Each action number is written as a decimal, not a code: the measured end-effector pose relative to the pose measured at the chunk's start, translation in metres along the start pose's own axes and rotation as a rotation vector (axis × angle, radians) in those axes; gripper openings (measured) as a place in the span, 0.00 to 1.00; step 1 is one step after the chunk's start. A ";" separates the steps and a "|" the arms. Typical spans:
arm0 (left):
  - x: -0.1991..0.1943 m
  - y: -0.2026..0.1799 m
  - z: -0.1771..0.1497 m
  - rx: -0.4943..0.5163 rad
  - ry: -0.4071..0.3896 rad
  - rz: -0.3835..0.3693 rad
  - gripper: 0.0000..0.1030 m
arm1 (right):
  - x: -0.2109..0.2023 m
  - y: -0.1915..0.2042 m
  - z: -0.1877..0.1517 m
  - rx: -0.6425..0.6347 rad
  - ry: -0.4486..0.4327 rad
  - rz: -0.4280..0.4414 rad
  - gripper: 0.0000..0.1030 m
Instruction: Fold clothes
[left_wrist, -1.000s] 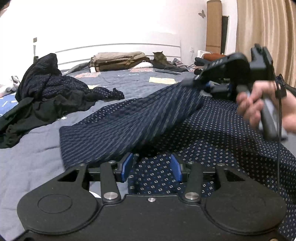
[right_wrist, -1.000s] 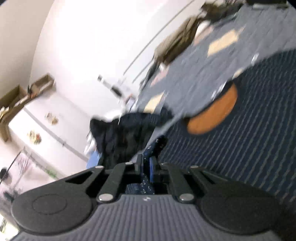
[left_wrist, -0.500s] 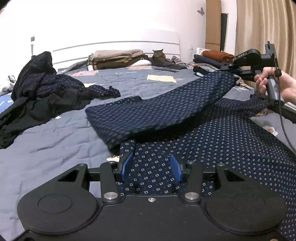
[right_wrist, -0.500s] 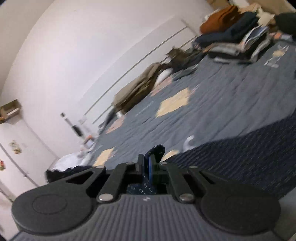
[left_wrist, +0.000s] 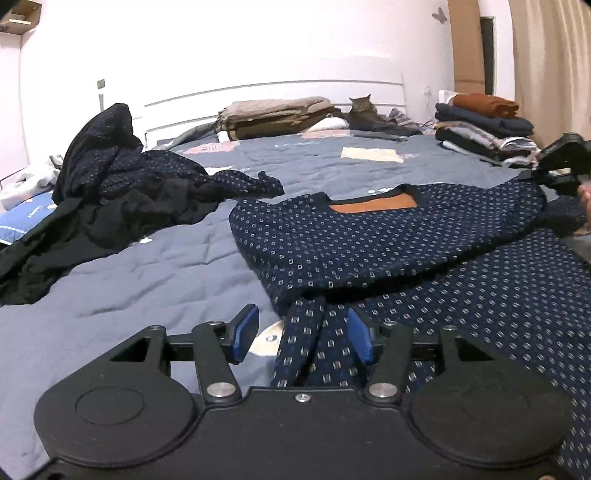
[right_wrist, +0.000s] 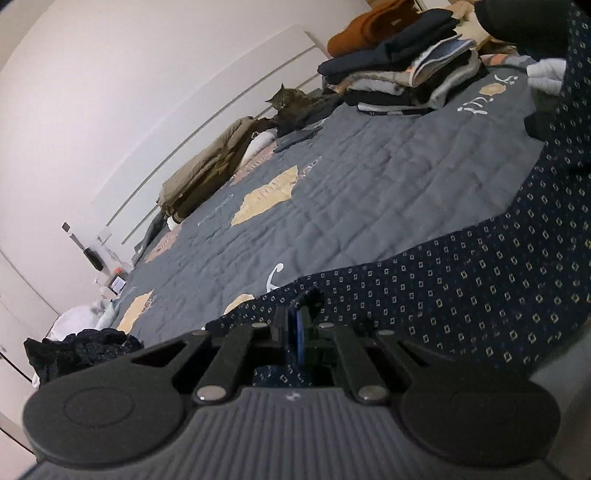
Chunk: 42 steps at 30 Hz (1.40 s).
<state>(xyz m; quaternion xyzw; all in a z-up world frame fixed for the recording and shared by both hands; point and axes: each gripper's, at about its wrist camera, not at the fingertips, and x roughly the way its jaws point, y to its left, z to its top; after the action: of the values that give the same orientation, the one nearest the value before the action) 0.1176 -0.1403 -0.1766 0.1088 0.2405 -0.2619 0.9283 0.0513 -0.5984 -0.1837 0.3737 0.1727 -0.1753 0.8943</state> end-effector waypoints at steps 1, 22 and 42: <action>0.004 0.001 0.002 -0.007 0.003 0.007 0.50 | -0.003 0.000 -0.001 0.004 0.001 0.007 0.04; 0.055 -0.035 -0.009 0.440 0.015 0.194 0.46 | -0.014 0.017 -0.007 -0.030 0.017 0.057 0.04; 0.036 -0.020 -0.028 0.646 -0.004 0.203 0.39 | 0.006 0.013 -0.018 -0.095 0.175 -0.036 0.13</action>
<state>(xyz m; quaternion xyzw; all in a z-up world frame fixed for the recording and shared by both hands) 0.1226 -0.1636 -0.2205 0.4202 0.1313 -0.2311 0.8676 0.0594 -0.5780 -0.1902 0.3417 0.2647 -0.1497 0.8892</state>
